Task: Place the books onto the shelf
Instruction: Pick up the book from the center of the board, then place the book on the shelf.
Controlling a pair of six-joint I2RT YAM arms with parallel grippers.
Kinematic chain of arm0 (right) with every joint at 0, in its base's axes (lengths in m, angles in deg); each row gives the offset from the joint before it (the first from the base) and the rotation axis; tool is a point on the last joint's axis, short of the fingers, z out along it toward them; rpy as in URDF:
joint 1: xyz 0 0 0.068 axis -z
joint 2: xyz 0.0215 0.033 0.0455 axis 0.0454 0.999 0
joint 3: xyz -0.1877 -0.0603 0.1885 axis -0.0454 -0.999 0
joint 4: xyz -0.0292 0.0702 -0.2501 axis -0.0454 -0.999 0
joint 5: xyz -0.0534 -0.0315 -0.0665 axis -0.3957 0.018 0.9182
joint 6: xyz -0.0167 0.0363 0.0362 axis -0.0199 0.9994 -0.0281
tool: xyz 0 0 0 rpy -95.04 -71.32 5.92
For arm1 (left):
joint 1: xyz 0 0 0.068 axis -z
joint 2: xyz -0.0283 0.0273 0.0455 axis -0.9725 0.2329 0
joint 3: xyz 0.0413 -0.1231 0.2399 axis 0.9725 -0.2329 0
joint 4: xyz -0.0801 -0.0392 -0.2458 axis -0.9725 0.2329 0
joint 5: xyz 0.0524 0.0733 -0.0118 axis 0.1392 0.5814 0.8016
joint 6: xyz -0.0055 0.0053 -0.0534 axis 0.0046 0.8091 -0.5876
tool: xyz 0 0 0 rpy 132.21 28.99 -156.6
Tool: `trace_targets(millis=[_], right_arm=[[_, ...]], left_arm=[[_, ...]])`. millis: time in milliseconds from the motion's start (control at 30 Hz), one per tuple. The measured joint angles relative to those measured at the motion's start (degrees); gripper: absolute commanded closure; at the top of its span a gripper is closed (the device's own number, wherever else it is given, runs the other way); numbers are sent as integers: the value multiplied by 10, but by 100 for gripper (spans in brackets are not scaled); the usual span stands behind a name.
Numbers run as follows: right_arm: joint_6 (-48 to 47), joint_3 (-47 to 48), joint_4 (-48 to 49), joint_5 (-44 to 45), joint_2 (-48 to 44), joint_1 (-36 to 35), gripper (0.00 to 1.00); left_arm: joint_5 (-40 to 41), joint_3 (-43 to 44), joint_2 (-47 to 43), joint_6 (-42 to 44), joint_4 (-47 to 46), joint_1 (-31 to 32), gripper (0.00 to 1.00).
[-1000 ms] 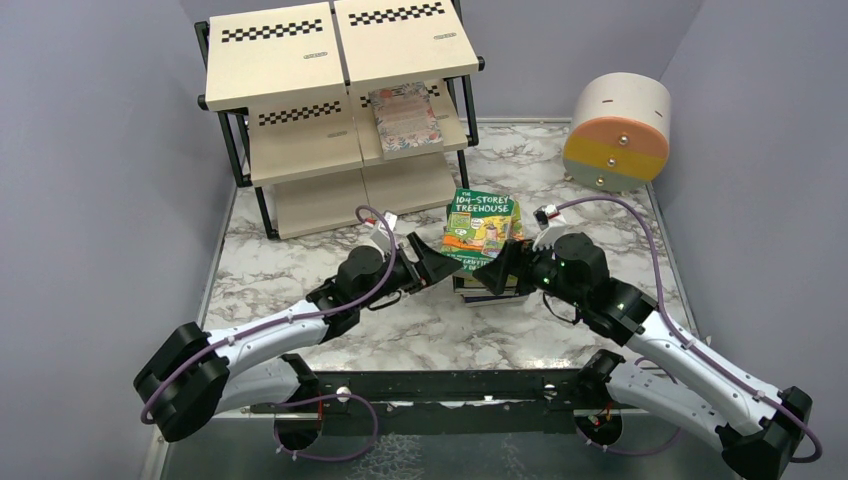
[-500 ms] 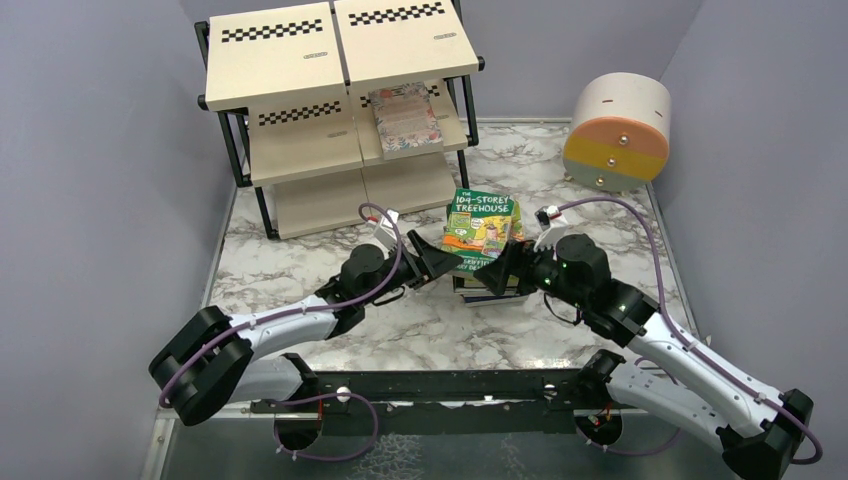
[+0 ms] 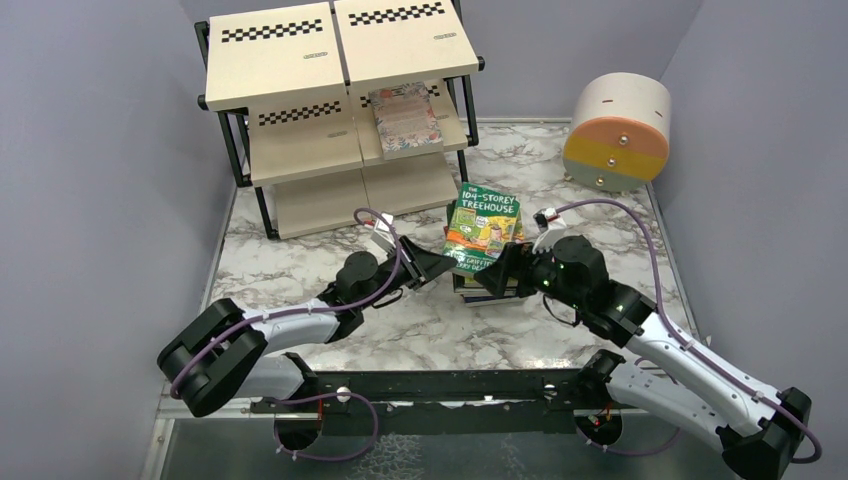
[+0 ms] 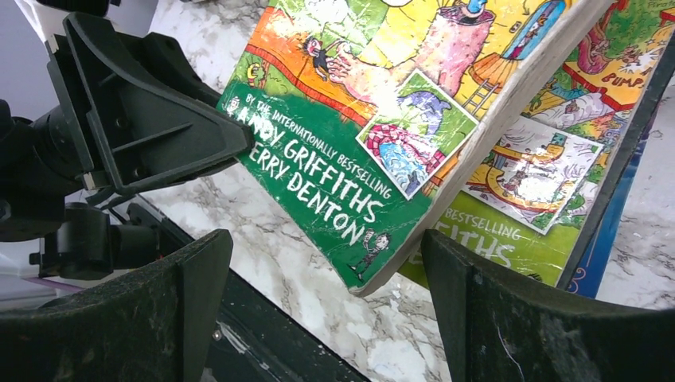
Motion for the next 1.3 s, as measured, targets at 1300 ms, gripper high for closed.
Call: trace_targets(millis=[1300], right_arm=[[-101,212,-118,272,-7,0,11]], left_arm=[[92,171,-236,32,190,-22,100]])
